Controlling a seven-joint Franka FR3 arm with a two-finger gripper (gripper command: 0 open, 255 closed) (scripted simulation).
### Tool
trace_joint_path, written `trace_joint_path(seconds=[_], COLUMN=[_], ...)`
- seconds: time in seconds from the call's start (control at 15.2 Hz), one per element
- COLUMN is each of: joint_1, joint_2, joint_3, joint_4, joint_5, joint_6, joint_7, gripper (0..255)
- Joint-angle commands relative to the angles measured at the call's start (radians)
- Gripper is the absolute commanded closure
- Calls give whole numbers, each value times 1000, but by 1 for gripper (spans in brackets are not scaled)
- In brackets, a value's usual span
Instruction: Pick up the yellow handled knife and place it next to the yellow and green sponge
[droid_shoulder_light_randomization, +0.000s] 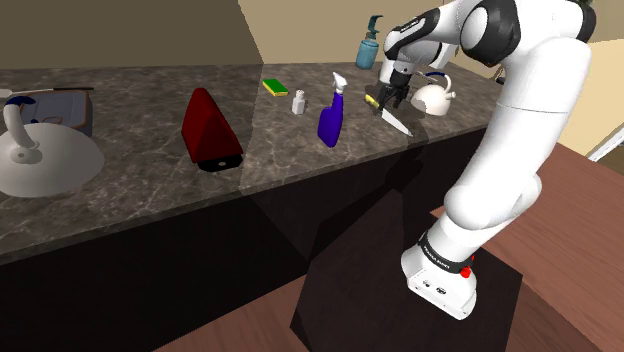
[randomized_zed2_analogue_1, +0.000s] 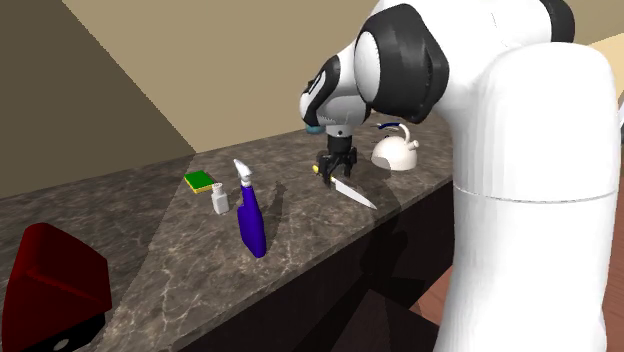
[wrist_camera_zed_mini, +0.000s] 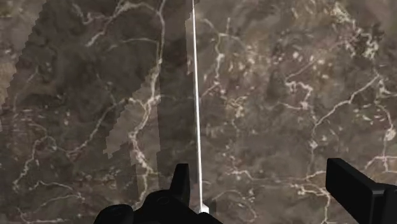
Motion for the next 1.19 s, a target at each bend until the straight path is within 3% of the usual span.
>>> trace_joint_path(seconds=[0.0,0.13,0.59,1.12], joint_1=[-39,-64,-73,-73], joint_2=[75,123,173,173], joint_3=[1,5,21,21], joint_4=[80,136,102,102], joint_5=[41,65,93,93], joint_6=[-5,-10,69,69], joint_7=[-42,-60,-78,-78], gripper=[0,0,0,0])
